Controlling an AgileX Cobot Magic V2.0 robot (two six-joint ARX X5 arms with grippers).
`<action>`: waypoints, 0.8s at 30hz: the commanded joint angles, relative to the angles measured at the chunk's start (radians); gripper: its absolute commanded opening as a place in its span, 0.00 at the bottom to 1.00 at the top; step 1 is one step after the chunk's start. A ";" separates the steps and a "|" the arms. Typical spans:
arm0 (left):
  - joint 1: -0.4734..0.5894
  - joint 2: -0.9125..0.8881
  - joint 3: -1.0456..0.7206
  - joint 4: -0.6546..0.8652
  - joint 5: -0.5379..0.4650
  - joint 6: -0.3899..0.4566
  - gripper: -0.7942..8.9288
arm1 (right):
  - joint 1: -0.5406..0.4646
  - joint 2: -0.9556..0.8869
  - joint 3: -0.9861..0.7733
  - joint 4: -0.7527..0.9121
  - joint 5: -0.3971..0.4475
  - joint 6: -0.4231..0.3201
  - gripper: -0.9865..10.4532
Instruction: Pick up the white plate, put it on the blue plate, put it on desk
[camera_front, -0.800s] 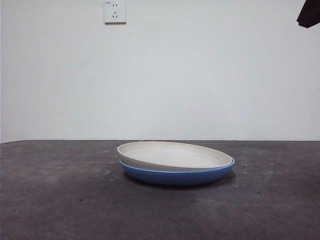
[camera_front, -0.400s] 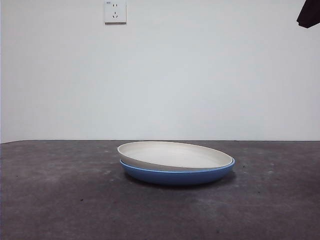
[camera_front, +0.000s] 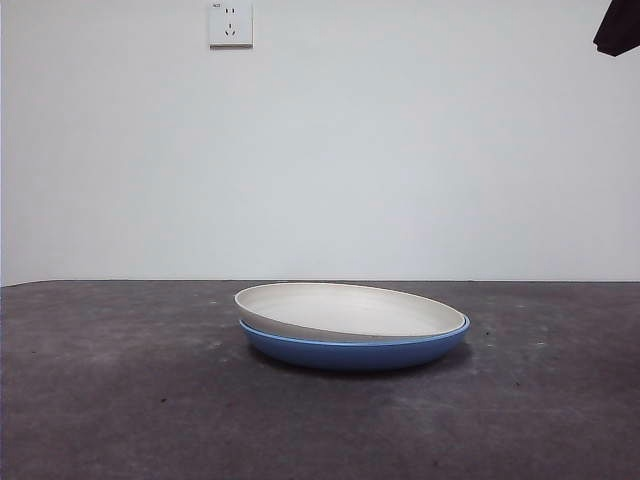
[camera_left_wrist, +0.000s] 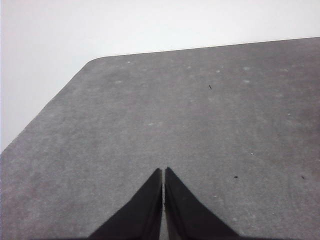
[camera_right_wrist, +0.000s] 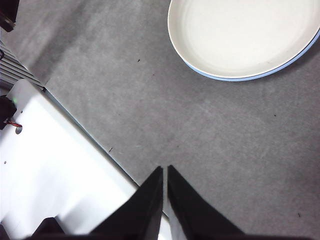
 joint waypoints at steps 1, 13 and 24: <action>0.002 -0.002 -0.021 -0.006 -0.004 -0.003 0.09 | 0.006 0.003 0.007 0.010 -0.003 -0.011 0.09; 0.002 -0.002 -0.021 -0.006 -0.004 -0.003 0.09 | -0.042 -0.039 0.006 0.022 0.001 -0.073 0.09; 0.002 -0.002 -0.021 -0.006 -0.004 -0.003 0.09 | -0.421 -0.422 -0.251 0.512 0.059 -0.157 0.09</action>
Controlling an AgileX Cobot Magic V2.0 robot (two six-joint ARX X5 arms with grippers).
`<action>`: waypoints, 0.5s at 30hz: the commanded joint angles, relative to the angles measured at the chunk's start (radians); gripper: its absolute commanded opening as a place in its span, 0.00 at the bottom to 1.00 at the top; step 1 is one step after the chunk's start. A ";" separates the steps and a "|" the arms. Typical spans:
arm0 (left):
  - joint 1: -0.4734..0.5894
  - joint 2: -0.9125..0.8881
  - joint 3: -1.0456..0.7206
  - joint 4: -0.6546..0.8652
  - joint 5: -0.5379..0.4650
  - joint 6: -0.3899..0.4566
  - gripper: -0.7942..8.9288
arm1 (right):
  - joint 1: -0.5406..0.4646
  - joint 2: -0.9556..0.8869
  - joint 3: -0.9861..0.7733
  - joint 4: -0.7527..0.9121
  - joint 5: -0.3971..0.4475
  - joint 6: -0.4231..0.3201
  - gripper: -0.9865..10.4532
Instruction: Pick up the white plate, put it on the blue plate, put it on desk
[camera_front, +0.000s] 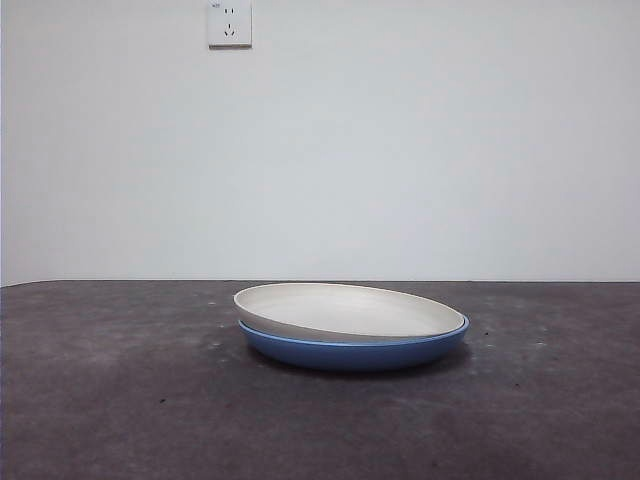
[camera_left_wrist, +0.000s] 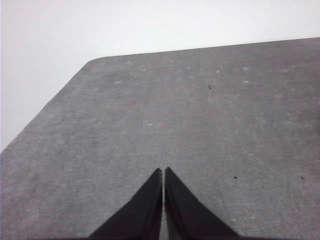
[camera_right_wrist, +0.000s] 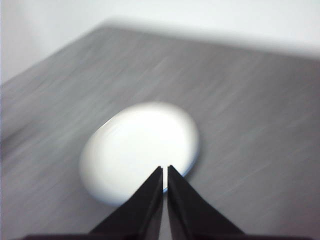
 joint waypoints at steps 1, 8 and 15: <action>0.002 -0.002 -0.021 -0.006 -0.004 -0.003 0.09 | -0.070 -0.105 -0.113 0.152 0.035 -0.045 0.09; 0.002 -0.002 -0.021 -0.006 -0.004 -0.003 0.09 | -0.131 -0.315 -0.381 0.382 0.068 -0.045 0.09; 0.002 -0.002 -0.021 -0.006 -0.004 -0.003 0.09 | -0.132 -0.433 -0.574 0.458 0.114 -0.038 0.09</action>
